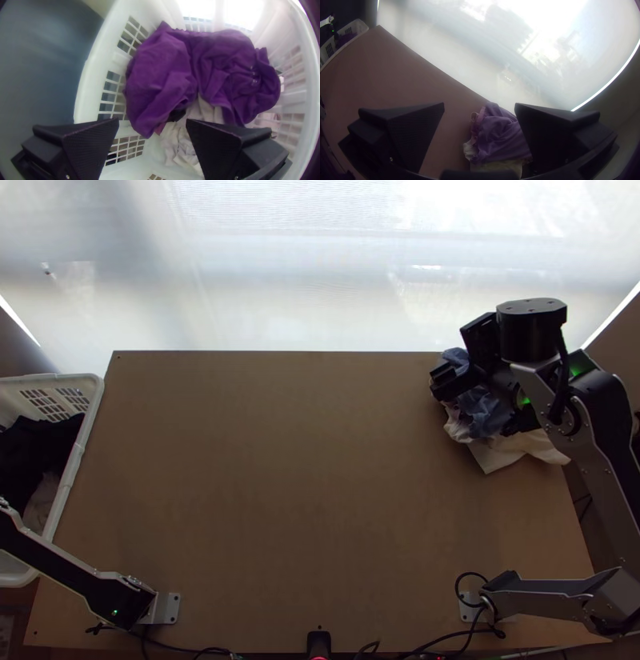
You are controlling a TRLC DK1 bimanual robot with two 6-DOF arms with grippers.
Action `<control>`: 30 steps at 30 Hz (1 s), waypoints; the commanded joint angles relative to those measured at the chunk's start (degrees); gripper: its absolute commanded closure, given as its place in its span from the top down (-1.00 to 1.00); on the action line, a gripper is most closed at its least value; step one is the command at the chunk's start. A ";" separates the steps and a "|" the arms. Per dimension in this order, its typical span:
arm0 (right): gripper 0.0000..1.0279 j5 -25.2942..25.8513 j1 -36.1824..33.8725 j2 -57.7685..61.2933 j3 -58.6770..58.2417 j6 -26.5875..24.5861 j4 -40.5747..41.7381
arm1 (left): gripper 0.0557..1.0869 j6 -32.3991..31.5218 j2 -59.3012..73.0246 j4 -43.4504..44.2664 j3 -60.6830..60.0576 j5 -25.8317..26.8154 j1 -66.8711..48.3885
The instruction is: Fold the t-shirt
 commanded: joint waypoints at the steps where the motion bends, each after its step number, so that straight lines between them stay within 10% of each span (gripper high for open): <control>1: 0.91 0.07 -0.08 0.78 0.73 0.41 -1.42 | 0.90 5.61 8.29 3.81 3.71 -3.66 0.97; 12: 0.91 0.16 -0.08 0.86 1.61 0.41 -2.91 | 0.83 10.53 14.62 13.83 3.80 -8.14 -0.08; 22: 0.90 0.16 0.01 1.04 1.70 0.41 -3.09 | -0.83 9.21 15.59 12.16 3.71 -7.97 -0.96; 30: 0.90 0.16 0.80 1.21 1.96 0.15 -3.09 | -0.93 2.71 3.55 -3.57 3.01 0.82 -1.75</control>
